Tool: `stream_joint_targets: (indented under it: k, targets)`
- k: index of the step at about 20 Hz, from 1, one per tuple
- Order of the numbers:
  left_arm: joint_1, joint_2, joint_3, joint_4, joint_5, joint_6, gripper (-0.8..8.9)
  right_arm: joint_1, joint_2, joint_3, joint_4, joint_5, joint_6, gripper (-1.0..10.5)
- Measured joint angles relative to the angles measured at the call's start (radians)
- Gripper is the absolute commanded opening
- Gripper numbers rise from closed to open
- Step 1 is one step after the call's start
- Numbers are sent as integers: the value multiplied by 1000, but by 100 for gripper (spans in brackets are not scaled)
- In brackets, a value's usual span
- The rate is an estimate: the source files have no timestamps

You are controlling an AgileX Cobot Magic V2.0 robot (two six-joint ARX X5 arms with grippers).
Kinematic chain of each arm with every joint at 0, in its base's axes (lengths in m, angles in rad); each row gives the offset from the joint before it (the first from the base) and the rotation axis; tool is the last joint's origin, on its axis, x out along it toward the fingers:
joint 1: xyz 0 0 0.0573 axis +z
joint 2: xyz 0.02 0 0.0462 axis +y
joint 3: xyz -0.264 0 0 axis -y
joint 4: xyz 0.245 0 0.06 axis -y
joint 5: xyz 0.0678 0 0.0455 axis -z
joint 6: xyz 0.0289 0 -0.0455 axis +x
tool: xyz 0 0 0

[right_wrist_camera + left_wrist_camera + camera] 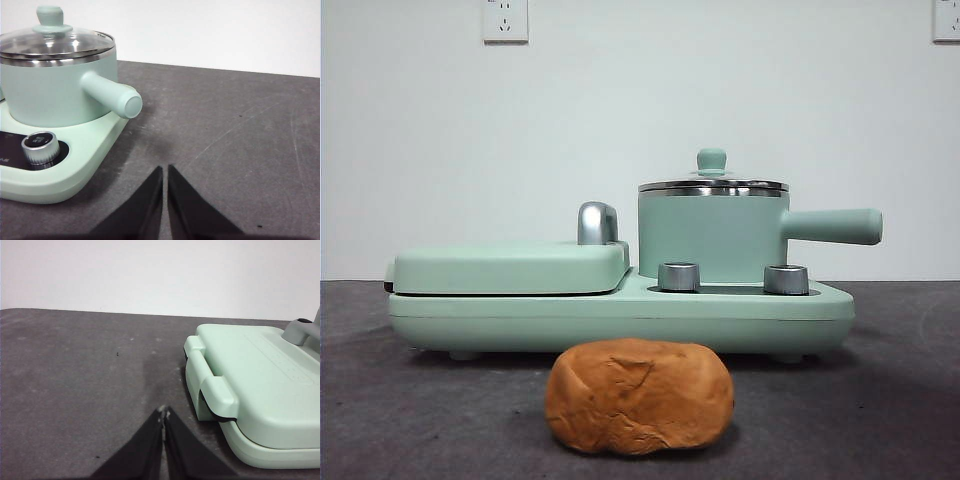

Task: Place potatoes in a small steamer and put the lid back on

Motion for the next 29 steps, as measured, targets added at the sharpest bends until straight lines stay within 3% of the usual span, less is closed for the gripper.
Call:
stream_joint_targets:
  k: [8,10,13,17,22,29]
  targets:
    - [0,0,0,3,0,-6,6,0,0,0,1,0,0,13]
    - [0,0,0,11,0,-32,6,0,0,0,18,0,3,13]
    - [0,0,0,30,12,-138,6,0,0,0,64,-7,34,13]
    - [0,0,0,96,14,-328,6,0,0,0,159,-26,124,13]
    - [0,0,0,228,15,-524,6,0,0,0,330,-26,302,13]
    - [0,0,0,525,15,-668,8,0,0,4,642,13,553,13]
